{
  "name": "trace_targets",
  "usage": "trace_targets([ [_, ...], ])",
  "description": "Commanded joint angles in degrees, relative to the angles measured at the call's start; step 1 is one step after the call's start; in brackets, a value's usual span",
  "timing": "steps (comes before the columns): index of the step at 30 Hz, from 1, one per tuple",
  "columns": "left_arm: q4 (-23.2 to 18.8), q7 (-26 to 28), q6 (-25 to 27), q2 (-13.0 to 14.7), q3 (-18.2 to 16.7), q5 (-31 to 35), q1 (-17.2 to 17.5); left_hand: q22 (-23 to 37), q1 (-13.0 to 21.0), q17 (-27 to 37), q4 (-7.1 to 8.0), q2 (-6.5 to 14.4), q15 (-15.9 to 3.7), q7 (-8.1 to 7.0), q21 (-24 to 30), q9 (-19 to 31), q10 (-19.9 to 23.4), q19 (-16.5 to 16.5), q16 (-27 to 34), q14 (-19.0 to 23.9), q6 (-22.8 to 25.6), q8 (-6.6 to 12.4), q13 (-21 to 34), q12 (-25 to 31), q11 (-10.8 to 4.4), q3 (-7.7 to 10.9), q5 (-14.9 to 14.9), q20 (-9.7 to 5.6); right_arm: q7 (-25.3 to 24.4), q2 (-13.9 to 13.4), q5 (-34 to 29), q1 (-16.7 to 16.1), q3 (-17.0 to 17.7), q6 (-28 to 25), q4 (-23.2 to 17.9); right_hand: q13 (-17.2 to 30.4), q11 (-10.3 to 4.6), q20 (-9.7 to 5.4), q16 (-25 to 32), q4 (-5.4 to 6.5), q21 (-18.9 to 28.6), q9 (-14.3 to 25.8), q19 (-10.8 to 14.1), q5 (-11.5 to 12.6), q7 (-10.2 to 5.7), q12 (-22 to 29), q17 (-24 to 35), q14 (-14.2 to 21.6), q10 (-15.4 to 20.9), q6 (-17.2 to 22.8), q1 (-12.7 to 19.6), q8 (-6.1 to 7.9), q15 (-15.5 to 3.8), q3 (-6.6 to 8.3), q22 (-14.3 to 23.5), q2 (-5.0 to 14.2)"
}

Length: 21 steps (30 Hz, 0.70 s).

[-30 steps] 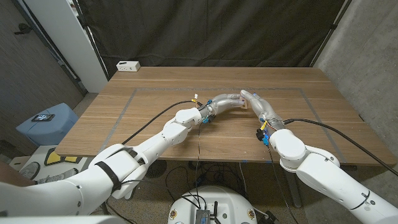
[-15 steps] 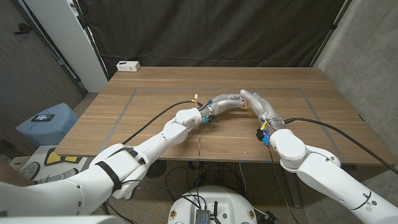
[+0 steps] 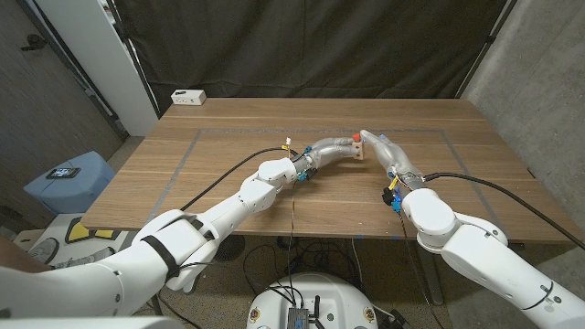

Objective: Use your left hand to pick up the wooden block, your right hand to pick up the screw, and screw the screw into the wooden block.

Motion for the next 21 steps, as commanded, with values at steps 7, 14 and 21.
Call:
trace_targets([
  [7, -2.9, 2.0, 0.2, 1.6, 1.0, 2.4, -0.1, 0.2, 0.3, 0.2, 0.27, 0.5, -3.83, 0.0, 0.4, 0.2, 0.6, 0.3, 0.4, 0.5, 0.5, 0.39, 0.1, 0.2, -0.12, 0.25, 0.2, 0.15, 1.5, -0.5, 0.7, 0.4, 1.6, 1.3, 2.3, 0.2, 0.03, 0.39, 0.1, -0.08, 0.3, 0.2, -0.5, 0.0, -0.6, 0.3, 0.1, -8.0, -4.6, -1.8, -0.3, -0.48, 0.18, 0.46, 0.1, -0.06],
  [14, -4.5, 2.7, 0.7, 2.4, 1.3, 3.2, 0.2, 0.2, 0.3, 0.2, 0.29, 0.6, -3.77, -0.08, 0.4, 0.2, 0.5, 0.3, 0.4, 0.4, 0.5, 0.38, 0.1, 0.2, -0.14, 0.23, 0.2, 0.17, 2.2, -0.9, 1.2, 0.4, 2.3, 1.7, 3.0, 0.2, 0.21, 0.49, 0.1, -0.04, 0.2, 0.2, -0.6, 0.0, -0.72, 0.3, 0.1, -8.1, -4.9, -3.0, -0.5, -0.62, 0.29, 0.41, 0.1, -0.12],
  [21, -6.4, 3.9, 1.5, 3.3, 1.5, 3.8, 0.7, 0.2, 0.2, 0.3, 0.32, 0.5, -3.75, -0.07, 0.4, 0.2, 0.5, 0.3, 0.4, 0.4, 0.6, 0.4, 0.1, 0.2, -0.11, 0.2, 0.2, 0.19, 3.7, -1.6, 2.1, 0.8, 2.8, 1.8, 3.5, 0.2, 0.23, 0.62, 0.0, 0.08, 0.2, 0.2, -0.9, 0.0, -0.81, 0.1, 0.2, -8.4, -5.6, -4.3, -0.9, -0.69, 0.55, 0.29, 0.1, -0.24],
])
